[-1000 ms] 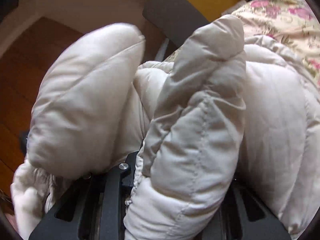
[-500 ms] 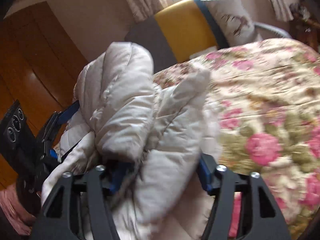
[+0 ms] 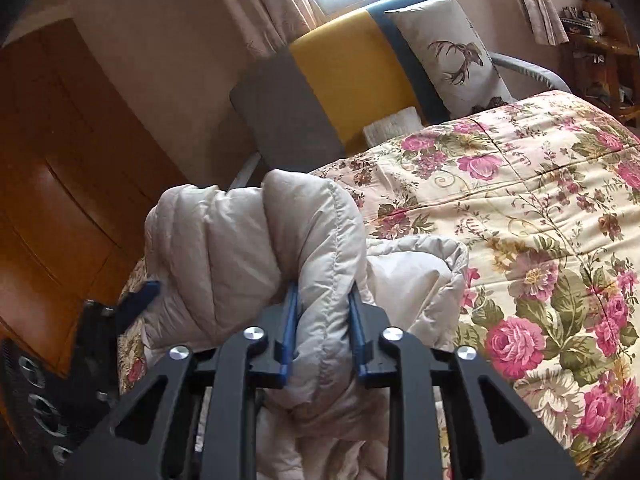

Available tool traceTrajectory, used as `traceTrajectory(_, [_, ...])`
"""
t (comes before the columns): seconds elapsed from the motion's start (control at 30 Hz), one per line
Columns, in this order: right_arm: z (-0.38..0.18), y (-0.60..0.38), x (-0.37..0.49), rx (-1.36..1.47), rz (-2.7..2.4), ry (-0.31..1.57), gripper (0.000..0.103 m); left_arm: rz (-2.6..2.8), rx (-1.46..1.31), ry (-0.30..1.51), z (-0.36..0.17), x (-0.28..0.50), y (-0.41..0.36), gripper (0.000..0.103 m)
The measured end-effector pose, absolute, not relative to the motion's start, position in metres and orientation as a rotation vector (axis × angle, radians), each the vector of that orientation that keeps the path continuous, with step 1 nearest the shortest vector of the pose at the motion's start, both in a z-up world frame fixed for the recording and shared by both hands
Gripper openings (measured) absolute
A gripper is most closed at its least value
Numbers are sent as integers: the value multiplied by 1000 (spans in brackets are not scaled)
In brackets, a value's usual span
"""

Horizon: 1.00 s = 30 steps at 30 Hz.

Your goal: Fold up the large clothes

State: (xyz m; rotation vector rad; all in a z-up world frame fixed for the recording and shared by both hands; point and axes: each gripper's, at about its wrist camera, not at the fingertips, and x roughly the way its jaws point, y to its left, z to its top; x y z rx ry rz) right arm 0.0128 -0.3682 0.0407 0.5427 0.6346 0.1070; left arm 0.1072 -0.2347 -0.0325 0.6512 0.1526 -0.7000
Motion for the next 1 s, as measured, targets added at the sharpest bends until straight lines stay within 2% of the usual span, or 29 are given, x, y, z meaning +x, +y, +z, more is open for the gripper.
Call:
traceTrajectory(0.2, [2, -368, -2, 543, -66, 632, 12, -470, 486, 155, 2, 137, -206, 99])
traceTrajectory(0.37, [-8, -380, -7, 586, -120, 595, 18, -458, 602, 391, -36, 189, -256, 99])
traceTrajectory(0.4, [-2, -384, -8, 582, -127, 608, 22, -468, 597, 401, -37, 193, -260, 99])
traceTrajectory(0.43, [10, -387, -14, 570, -144, 610, 36, -473, 594, 413, -38, 196, -263, 99])
traceTrajectory(0.5, [43, -389, -23, 544, -175, 537, 48, -466, 605, 416, -41, 197, -267, 99])
traceTrajectory(0.53, [61, -385, -26, 514, -180, 501, 50, -461, 609, 411, -45, 195, -267, 99])
traceTrajectory(0.67, [97, -349, 0, 351, -197, 515, 51, -451, 602, 400, -46, 192, -267, 99])
traceTrajectory(0.77, [78, -340, 35, 372, -206, 569, 48, -444, 591, 378, -43, 186, -262, 99])
traceTrajectory(0.83, [58, -340, 50, 341, -261, 605, 42, -437, 576, 371, -38, 181, -257, 99])
traceTrajectory(1.0, [8, -367, 57, 417, -347, 642, 45, -387, 476, 453, -19, 207, -244, 100])
